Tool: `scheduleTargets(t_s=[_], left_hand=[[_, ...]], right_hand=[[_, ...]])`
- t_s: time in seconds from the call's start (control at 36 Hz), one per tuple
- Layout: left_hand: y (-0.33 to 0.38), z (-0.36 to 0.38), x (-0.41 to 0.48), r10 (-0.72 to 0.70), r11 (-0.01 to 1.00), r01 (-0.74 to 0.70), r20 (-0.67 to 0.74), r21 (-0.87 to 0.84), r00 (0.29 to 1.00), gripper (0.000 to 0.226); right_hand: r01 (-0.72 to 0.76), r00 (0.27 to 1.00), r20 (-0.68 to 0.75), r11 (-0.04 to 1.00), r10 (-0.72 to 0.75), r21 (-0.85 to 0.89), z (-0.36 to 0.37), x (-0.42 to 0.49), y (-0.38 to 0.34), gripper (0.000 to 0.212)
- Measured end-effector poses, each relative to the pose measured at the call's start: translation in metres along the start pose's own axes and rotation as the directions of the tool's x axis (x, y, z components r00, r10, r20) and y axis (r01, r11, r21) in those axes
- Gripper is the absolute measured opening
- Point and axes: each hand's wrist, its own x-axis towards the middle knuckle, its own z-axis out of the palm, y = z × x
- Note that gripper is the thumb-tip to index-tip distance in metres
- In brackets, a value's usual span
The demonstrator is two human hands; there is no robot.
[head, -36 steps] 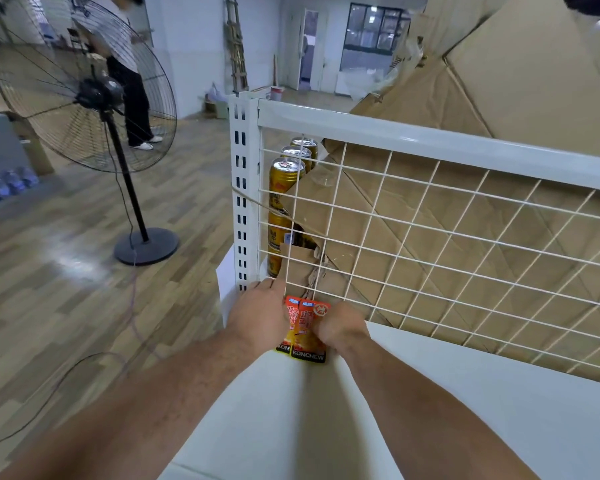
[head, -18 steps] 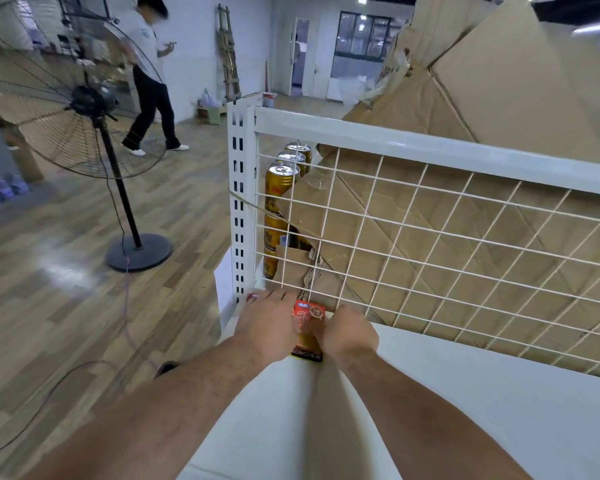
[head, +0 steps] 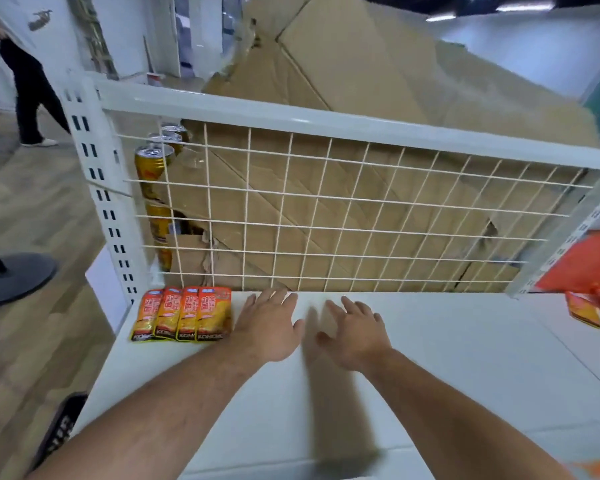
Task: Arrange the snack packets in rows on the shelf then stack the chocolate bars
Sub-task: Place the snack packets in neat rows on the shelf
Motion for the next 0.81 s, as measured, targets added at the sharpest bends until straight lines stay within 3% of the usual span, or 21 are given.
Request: scheduleTargets(t_s=[0.81], left_hand=[[0.446, 0.046, 0.05, 0.321, 0.946, -0.323, 0.095, 0.011, 0.942, 0.061]], right_hand=[[-0.326, 0.923, -0.137, 0.918, 0.361, 0.225, -0.046, -0.168, 0.427, 0.074]])
